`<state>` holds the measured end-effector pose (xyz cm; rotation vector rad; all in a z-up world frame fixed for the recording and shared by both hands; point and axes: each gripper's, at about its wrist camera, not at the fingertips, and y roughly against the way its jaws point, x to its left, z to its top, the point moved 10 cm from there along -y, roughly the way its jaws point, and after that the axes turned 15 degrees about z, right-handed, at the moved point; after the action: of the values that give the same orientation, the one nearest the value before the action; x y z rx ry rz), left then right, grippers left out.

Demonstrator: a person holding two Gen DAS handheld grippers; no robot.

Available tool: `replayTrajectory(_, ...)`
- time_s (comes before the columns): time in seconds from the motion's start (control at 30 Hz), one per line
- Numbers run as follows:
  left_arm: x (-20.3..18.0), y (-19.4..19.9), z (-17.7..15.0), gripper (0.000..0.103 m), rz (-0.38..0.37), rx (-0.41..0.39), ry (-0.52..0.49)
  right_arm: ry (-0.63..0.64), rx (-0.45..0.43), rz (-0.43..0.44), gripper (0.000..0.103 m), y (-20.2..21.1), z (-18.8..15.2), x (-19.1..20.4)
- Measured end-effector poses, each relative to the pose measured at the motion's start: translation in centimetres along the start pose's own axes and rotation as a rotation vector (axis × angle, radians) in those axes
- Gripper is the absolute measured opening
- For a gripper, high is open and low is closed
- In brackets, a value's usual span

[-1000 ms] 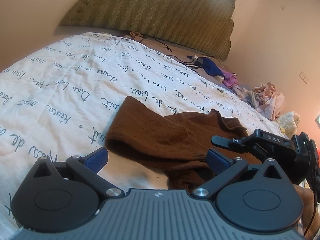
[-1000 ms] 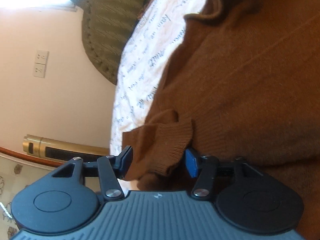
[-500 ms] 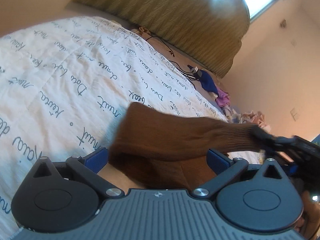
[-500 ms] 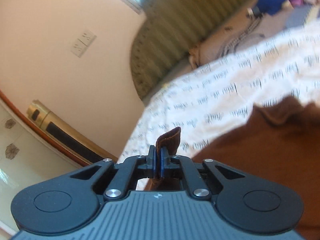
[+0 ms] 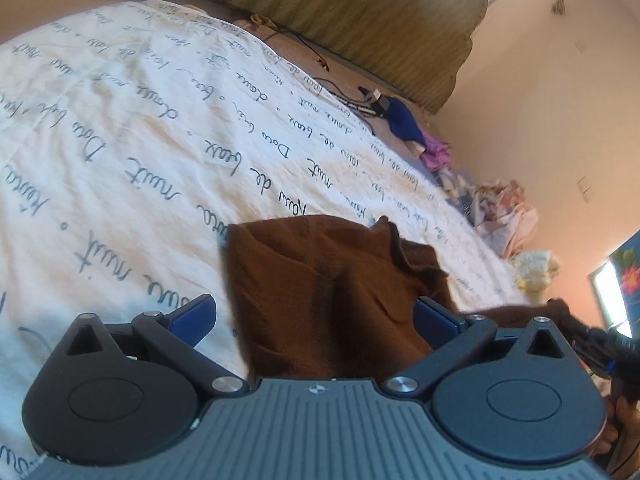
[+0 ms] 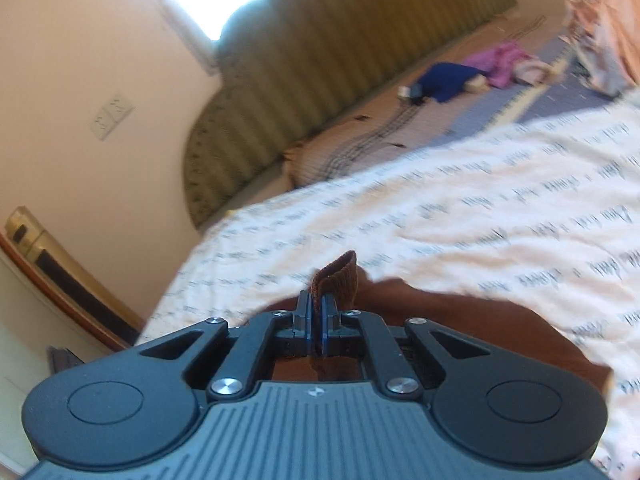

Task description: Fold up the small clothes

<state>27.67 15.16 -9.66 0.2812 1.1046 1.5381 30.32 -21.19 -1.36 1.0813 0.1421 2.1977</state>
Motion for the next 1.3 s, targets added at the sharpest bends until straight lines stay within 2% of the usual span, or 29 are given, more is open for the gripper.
replayTrajectory(0.1, 0.0, -2.1, 0.2, 0.103, 0.044, 0.037, 0.018, -0.068, 0.021, -0.042, 0.004, 0.6, -2.7, -3.9)
replayTrajectory(0.13, -0.1, -2.7, 0.2, 0.099, 0.031, 0.056, 0.029, -0.081, 0.029, -0.041, 0.004, 0.8, -3.6, -4.7)
replayTrajectory(0.2, -0.3, -3.8, 0.1, 0.084, 0.016, 0.081, 0.039, -0.102, 0.035, -0.042, 0.004, 1.0, -4.9, -5.7)
replayTrajectory(0.23, -0.1, -4.4, 0.0, 0.062, 0.025, 0.096, 0.042, -0.113, 0.044, -0.032, 0.004, 1.1, -5.6, -6.0)
replayTrajectory(0.27, 0.4, -5.3, 0.0, 0.029, 0.041, 0.117, 0.058, -0.120, 0.054, -0.020, 0.004, 1.0, -6.1, -6.1)
replayTrajectory(0.3, 0.8, -6.1, -0.1, 0.013, 0.049, 0.138, 0.067, -0.124, 0.057, -0.019, 0.004, 1.0, -6.5, -6.2)
replayTrajectory(0.33, 1.2, -6.8, -0.2, 0.006, 0.054, 0.150, 0.066, -0.123, 0.061, -0.018, 0.004, 1.1, -6.7, -6.2)
replayTrajectory(0.47, 2.0, -6.5, 0.9, 0.006, 0.043, 0.125, 0.043, -0.092, 0.062, -0.004, 0.004, 1.7, -6.5, -5.1)
replayTrajectory(0.53, 2.1, -5.7, 2.1, 0.006, 0.093, 0.080, -0.031, -0.056, 0.054, 0.007, 0.004, 2.2, -5.7, -3.9)
replayTrajectory(0.63, 2.2, -5.1, 3.2, 0.006, 0.124, 0.061, -0.117, -0.009, 0.035, 0.031, 0.004, 3.3, -4.1, -2.1)
replayTrajectory(0.73, 2.1, -5.3, 3.3, 0.006, 0.210, 0.035, -0.236, 0.033, 0.018, 0.027, 0.004, 4.5, -2.7, -1.3)
replayTrajectory(0.83, 1.7, -5.4, 2.8, 0.007, 0.259, 0.010, -0.338, 0.038, 0.028, -0.033, 0.004, 5.2, -2.5, -3.2)
replayTrajectory(0.87, 1.3, -5.2, 2.6, 0.007, 0.253, 0.004, -0.357, 0.023, 0.046, -0.037, 0.004, 5.1, -2.9, -4.3)
replayTrajectory(0.93, 0.7, -4.2, 2.8, 0.009, 0.188, 0.007, -0.310, -0.064, 0.066, -0.031, 0.005, 4.7, -4.0, -6.6)
replayTrajectory(1.0, 0.1, -3.6, 2.7, 0.027, 0.096, 0.039, -0.245, -0.118, 0.048, -0.023, 0.012, 4.3, -4.9, -8.3)
replayTrajectory(1.03, -0.1, -3.4, 2.6, 0.044, 0.085, 0.044, -0.230, -0.130, 0.038, -0.021, 0.015, 4.0, -5.1, -8.9)
replayTrajectory(1.07, -0.3, -3.3, 2.3, 0.071, 0.078, 0.058, -0.218, -0.159, 0.025, -0.039, 0.027, 3.8, -5.3, -9.8)
replayTrajectory(1.1, -0.6, -3.2, 2.0, 0.082, 0.056, 0.083, -0.203, -0.198, 0.013, -0.048, 0.048, 3.6, -5.4, -10.7)
replayTrajectory(1.13, -0.8, -2.8, 1.8, 0.086, 0.034, 0.078, -0.188, -0.235, -0.004, -0.033, 0.061, 3.4, -5.5, -11.3)
replayTrajectory(1.17, -1.2, -2.1, 1.7, 0.086, 0.034, 0.057, -0.193, -0.267, -0.022, -0.005, 0.079, 3.3, -5.6, -11.8)
replayTrajectory(1.23, -2.5, -0.3, 1.6, 0.091, 0.024, 0.001, -0.237, -0.293, -0.032, 0.005, 0.081, 3.3, -5.9, -12.3)
replayTrajectory(1.3, -4.4, 0.6, 0.9, 0.094, -0.044, -0.002, -0.250, -0.279, -0.019, -0.003, 0.081, 3.2, -6.2, -12.6)
